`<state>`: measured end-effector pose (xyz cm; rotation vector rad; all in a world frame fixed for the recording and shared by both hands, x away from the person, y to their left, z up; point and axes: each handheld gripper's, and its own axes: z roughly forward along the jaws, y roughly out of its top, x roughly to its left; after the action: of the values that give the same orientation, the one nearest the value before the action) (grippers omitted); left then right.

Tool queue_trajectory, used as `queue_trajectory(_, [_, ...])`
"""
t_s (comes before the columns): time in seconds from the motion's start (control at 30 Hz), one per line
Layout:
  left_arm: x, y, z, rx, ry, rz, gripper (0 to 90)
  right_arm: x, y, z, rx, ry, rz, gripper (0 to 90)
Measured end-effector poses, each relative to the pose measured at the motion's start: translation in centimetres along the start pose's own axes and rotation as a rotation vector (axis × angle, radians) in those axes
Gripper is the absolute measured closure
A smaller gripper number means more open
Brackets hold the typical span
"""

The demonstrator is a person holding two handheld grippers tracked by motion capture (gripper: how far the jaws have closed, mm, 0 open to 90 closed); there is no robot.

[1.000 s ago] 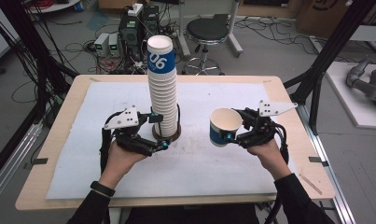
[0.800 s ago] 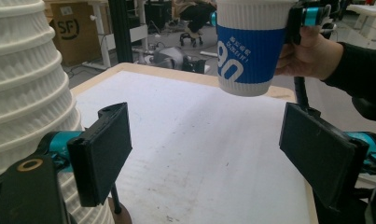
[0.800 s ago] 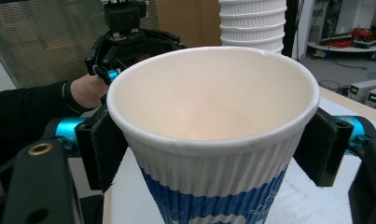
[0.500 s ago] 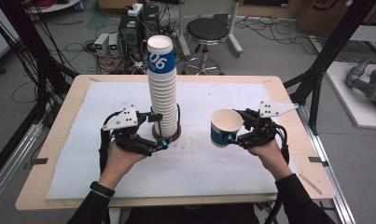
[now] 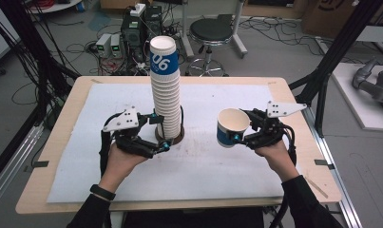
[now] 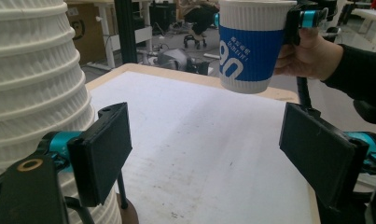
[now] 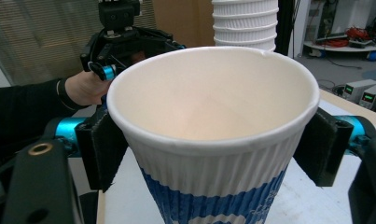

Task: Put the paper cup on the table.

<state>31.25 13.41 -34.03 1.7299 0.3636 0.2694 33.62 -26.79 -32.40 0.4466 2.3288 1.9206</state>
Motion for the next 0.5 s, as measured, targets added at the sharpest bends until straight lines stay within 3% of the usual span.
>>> queue_trajectory(0.23, [-0.3,0.1,-0.5,0.002,0.009,0.001,16.7,-0.4,0.1,-0.2,-0.004,-0.011,0.000,21.2])
queue_trajectory(0.5, [0.0,-0.1,-1.8,-0.020,0.037,-0.008,16.7,-1.0,-0.1,-1.5,0.005,-0.066,0.001,21.2])
